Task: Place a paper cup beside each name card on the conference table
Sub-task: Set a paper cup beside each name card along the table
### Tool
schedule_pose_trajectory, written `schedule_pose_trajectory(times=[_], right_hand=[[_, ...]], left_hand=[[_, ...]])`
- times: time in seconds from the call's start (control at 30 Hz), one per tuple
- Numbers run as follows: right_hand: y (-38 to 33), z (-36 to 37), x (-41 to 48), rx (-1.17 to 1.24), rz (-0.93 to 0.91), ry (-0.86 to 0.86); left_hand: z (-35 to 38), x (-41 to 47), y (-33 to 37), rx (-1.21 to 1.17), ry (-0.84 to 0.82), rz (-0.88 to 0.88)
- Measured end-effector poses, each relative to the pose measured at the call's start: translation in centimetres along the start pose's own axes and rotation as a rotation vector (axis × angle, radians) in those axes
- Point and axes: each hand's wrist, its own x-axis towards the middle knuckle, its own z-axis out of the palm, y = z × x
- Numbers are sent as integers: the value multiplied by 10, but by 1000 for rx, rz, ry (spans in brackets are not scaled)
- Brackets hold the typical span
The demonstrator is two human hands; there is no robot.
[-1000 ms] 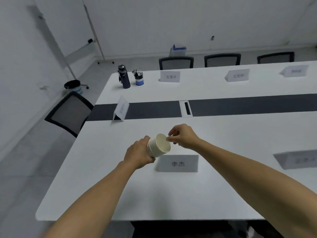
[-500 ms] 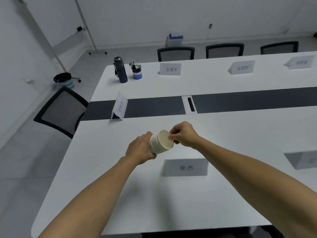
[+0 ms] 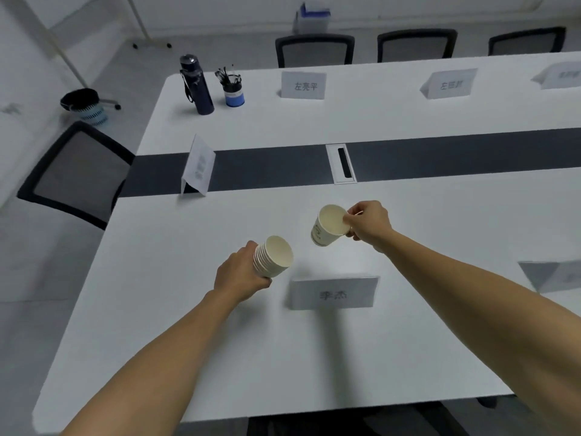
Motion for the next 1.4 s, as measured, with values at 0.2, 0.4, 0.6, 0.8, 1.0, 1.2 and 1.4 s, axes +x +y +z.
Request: schedule_pose_trajectory(times=[0.2,0.4,0.6,0.8,1.0,1.2,1.4], right_hand=[[52,38,15,-114,124,-134],[68,49,27,-124,169,-165],[64,38,17,-190,164,-170],[57,-12,-25,-408,5,-52],[85,-75,-81,-626,-81,45],[131,-139,-131,-717,-38,123],[182,-205,-166,-697,-6,190]], left_hand=[[19,-6,-14,-5,-37,-95],[26,-10,-14,-15,-28,-140],[13,-17,-3,-17,-4,-91],[-6,-18,36,25,20,95],[10,-22,96,92,-14,352],[44,-53,167,126,-59,535],[82,-82,244,195,-82,630]])
